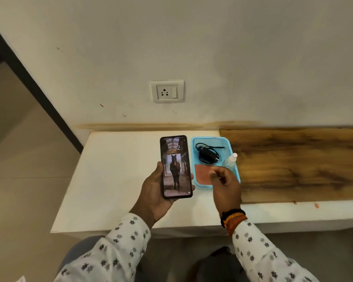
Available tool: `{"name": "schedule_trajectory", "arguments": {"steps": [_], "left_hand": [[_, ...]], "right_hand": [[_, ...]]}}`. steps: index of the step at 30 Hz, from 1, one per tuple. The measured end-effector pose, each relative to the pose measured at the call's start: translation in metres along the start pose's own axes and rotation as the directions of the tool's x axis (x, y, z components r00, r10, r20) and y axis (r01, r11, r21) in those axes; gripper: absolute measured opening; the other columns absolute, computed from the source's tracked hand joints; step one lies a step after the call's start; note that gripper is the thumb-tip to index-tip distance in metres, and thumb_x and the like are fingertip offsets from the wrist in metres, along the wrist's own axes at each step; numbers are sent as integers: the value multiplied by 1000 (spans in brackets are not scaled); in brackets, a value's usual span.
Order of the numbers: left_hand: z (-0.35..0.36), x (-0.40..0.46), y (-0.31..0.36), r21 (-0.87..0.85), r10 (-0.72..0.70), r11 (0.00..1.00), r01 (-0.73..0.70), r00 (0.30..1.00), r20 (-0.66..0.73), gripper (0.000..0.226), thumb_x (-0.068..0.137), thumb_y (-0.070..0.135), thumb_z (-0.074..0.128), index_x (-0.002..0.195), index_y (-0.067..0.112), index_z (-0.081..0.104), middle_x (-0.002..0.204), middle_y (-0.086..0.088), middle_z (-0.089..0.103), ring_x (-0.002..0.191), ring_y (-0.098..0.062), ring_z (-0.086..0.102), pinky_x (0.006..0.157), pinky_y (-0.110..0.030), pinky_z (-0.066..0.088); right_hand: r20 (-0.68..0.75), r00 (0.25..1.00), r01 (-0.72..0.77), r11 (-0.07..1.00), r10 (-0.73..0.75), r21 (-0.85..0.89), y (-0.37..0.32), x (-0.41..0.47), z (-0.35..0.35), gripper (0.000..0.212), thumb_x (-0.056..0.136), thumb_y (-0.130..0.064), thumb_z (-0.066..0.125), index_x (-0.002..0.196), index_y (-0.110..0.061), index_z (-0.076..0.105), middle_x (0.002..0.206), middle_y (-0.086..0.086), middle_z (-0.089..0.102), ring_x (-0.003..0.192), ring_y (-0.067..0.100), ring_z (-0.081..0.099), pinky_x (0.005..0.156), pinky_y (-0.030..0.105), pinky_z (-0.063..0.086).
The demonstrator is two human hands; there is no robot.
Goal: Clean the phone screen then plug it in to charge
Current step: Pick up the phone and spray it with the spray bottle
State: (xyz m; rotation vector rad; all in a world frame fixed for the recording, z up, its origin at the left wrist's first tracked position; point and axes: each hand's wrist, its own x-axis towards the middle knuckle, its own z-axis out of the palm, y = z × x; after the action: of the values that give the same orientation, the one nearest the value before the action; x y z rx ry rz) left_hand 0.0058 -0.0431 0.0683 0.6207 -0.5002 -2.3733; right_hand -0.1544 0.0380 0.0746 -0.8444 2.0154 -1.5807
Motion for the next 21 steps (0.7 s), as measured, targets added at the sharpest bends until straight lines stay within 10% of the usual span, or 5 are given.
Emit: {"name": "schedule_trajectory", "arguments": {"steps": [6,11,21], "left_hand": [[2,0,4,-12,-39,999,39,998,44,63,94,51,48,141,9,55,133,-28,58,111,-41,63,94,-59,53],[3,1,3,-22,-47,999,48,998,47,61,93,51,48,135,10,61,133,-28,60,112,-43,64,93,-60,54],[1,3,7,32,-38,999,38,999,10,61,94,53,45,134,10,62,128,-28,63,110,-42,65,91,-57,55]], "right_hand": [[-310,946,-173,957,95,-233,32,35,-23,37,78,-18,76,109,-15,57,103,2,59,93,25,59,77,34,48],[-263,945,-298,841,194,-451,42,58,-31,72,72,-34,79,135,-16,48,126,8,57,115,31,54,98,54,43],[-177,969,-244,788,172,-565,46,72,-26,61,69,-48,77,124,-28,59,121,7,58,114,34,52,97,54,42]]}}
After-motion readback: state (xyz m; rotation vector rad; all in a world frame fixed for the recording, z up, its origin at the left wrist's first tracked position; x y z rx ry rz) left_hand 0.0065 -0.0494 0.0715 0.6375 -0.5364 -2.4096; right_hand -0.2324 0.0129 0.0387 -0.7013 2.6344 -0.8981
